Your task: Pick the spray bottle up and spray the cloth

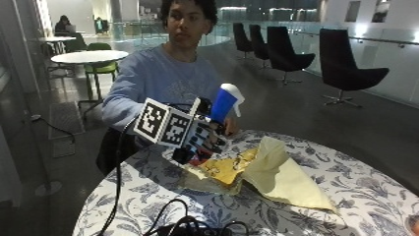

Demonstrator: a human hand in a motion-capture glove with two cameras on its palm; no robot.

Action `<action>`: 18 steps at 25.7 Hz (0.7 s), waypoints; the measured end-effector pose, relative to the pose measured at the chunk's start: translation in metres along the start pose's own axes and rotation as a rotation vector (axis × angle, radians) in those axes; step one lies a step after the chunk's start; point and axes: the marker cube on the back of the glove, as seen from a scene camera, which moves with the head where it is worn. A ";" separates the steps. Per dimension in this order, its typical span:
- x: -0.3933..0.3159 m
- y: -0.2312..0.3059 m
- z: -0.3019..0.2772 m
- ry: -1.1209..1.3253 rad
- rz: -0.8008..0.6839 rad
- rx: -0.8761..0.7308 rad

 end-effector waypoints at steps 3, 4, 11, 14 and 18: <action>-0.006 -0.004 0.009 0.054 0.027 -0.056; -0.007 -0.006 0.012 0.075 0.040 -0.076; -0.018 -0.015 0.034 0.167 0.137 -0.211; -0.021 -0.017 0.040 0.180 0.162 -0.267; -0.022 -0.015 0.045 0.166 0.175 -0.321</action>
